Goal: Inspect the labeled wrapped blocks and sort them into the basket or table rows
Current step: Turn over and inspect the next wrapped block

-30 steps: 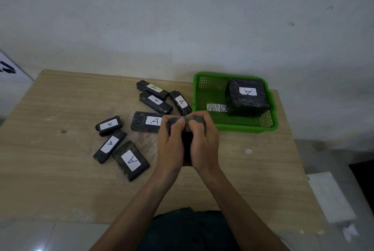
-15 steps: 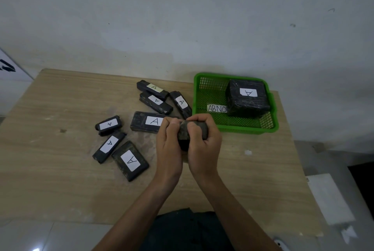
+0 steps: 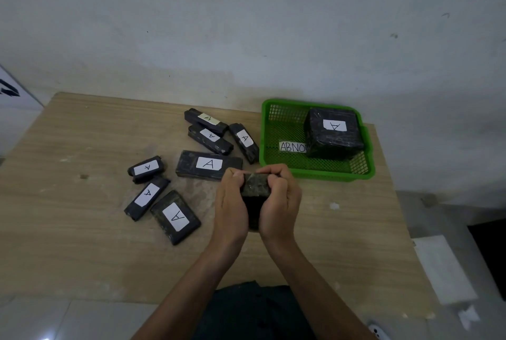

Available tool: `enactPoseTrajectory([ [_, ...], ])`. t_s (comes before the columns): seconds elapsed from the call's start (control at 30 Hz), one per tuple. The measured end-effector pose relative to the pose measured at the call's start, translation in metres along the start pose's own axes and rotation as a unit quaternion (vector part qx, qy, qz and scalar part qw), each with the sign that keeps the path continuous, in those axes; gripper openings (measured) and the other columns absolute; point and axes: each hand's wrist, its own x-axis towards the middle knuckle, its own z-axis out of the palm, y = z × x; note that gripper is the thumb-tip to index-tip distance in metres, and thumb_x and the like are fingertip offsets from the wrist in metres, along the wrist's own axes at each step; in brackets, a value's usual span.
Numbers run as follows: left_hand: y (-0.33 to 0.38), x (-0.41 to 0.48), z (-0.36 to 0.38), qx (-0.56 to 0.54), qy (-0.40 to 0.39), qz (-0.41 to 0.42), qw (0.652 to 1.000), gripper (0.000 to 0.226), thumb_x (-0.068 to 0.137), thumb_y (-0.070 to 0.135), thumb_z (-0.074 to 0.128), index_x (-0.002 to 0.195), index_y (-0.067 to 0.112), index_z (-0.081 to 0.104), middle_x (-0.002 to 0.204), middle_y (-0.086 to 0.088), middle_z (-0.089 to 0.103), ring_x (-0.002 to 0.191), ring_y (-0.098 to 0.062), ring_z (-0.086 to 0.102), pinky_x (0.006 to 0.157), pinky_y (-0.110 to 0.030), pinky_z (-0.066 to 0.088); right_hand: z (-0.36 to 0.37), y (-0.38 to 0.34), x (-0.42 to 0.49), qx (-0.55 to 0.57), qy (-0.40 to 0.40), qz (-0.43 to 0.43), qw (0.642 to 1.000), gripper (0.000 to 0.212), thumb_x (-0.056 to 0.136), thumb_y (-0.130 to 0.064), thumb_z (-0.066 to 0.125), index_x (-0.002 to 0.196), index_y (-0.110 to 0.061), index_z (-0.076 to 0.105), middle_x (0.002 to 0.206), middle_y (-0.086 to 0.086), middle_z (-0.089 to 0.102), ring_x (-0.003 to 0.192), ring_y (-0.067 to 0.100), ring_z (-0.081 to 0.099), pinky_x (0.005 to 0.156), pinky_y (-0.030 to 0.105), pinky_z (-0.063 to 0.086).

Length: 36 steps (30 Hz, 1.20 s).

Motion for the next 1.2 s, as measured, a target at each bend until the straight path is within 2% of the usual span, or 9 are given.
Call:
enactPoseTrajectory([
  [0.2, 0.006, 0.013, -0.002, -0.130, -0.048, -0.126, 0.982, 0.054, 0.085, 0.045, 0.051, 0.108, -0.003, 0.055, 0.099, -0.015, 0.059, 0.094, -0.024, 0.056, 0.087, -0.041, 0.046, -0.006, -0.005, 0.004, 0.093, -0.036, -0.103, 0.990, 0.020, 0.075, -0.021, 0.042, 0.074, -0.022, 0.062, 0.073, -0.005, 0.065, 0.070, 0.010, 0.059, 0.064, 0.020, 0.046],
  [0.4, 0.008, 0.011, -0.030, -0.211, -0.217, -0.343, 0.889, 0.045, 0.085, 0.038, 0.047, 0.113, 0.007, 0.062, 0.110, -0.017, 0.067, 0.106, -0.027, 0.056, 0.105, -0.046, 0.034, -0.019, -0.002, 0.001, 0.092, -0.160, -0.168, 0.968, 0.020, 0.072, -0.019, 0.041, 0.078, -0.010, 0.057, 0.077, 0.020, 0.063, 0.077, 0.028, 0.059, 0.072, 0.037, 0.046],
  [0.53, 0.002, 0.010, -0.037, -0.200, -0.228, -0.314, 0.900, 0.025, 0.087, 0.015, 0.042, 0.096, 0.005, 0.062, 0.082, -0.012, 0.069, 0.076, -0.021, 0.063, 0.073, -0.034, 0.051, -0.025, -0.005, -0.001, 0.129, -0.177, -0.128, 0.967, 0.025, 0.076, -0.020, 0.039, 0.085, -0.004, 0.056, 0.081, 0.010, 0.065, 0.081, 0.020, 0.061, 0.077, 0.028, 0.048],
  [0.67, -0.002, 0.010, -0.043, -0.149, -0.217, -0.299, 0.917, 0.029, 0.087, 0.011, 0.042, 0.108, 0.003, 0.061, 0.092, -0.012, 0.069, 0.076, -0.020, 0.065, 0.062, -0.028, 0.052, -0.024, -0.008, 0.014, 0.037, -0.063, 0.013, 0.997, 0.024, 0.076, -0.012, 0.047, 0.094, -0.001, 0.057, 0.082, 0.002, 0.060, 0.071, -0.004, 0.058, 0.064, 0.009, 0.045],
  [0.77, -0.002, 0.009, -0.045, -0.097, -0.218, -0.276, 0.931, 0.033, 0.087, 0.004, 0.042, 0.117, 0.005, 0.055, 0.106, -0.016, 0.065, 0.088, -0.025, 0.062, 0.061, -0.031, 0.052, -0.030, 0.001, 0.035, -0.022, -0.084, 0.220, 0.972, 0.039, 0.081, -0.030, 0.054, 0.116, -0.014, 0.053, 0.101, 0.000, 0.062, 0.089, 0.010, 0.060, 0.076, 0.026, 0.046],
  [0.83, -0.003, 0.008, -0.045, -0.057, -0.217, -0.252, 0.941, 0.033, 0.086, -0.001, 0.042, 0.116, 0.007, 0.055, 0.103, -0.014, 0.065, 0.090, -0.026, 0.060, 0.065, -0.033, 0.051, -0.032, 0.005, 0.041, 0.004, -0.130, 0.313, 0.941, 0.025, 0.090, -0.029, 0.052, 0.110, -0.013, 0.053, 0.096, 0.002, 0.062, 0.085, 0.016, 0.059, 0.072, 0.032, 0.045],
  [1.0, -0.004, 0.008, -0.046, 0.024, -0.210, -0.213, 0.954, 0.032, 0.084, 0.001, 0.048, 0.111, 0.016, 0.056, 0.102, -0.013, 0.062, 0.098, -0.029, 0.057, 0.083, -0.040, 0.049, -0.029, 0.003, 0.040, -0.006, -0.179, 0.295, 0.938, 0.011, 0.089, -0.015, 0.057, 0.096, -0.016, 0.066, 0.086, -0.001, 0.067, 0.084, 0.018, 0.059, 0.071, 0.032, 0.044],
  [1.1, -0.002, 0.009, -0.044, 0.044, -0.188, -0.195, 0.962, 0.041, 0.072, 0.026, 0.057, 0.113, 0.020, 0.058, 0.108, -0.011, 0.066, 0.107, -0.030, 0.059, 0.098, -0.047, 0.045, -0.028, 0.002, 0.035, -0.012, -0.176, 0.259, 0.950, 0.018, 0.085, -0.009, 0.062, 0.101, -0.015, 0.066, 0.096, 0.002, 0.069, 0.088, 0.018, 0.063, 0.076, 0.032, 0.050],
  [1.2, 0.000, 0.014, -0.040, 0.025, -0.139, -0.179, 0.974, 0.045, 0.079, 0.037, 0.056, 0.117, 0.015, 0.056, 0.111, -0.013, 0.067, 0.105, -0.029, 0.062, 0.094, -0.046, 0.048, -0.027, 0.002, 0.026, -0.052, -0.208, 0.216, 0.953, 0.031, 0.079, -0.009, 0.065, 0.110, -0.015, 0.063, 0.102, 0.003, 0.068, 0.096, 0.017, 0.063, 0.083, 0.032, 0.054],
])
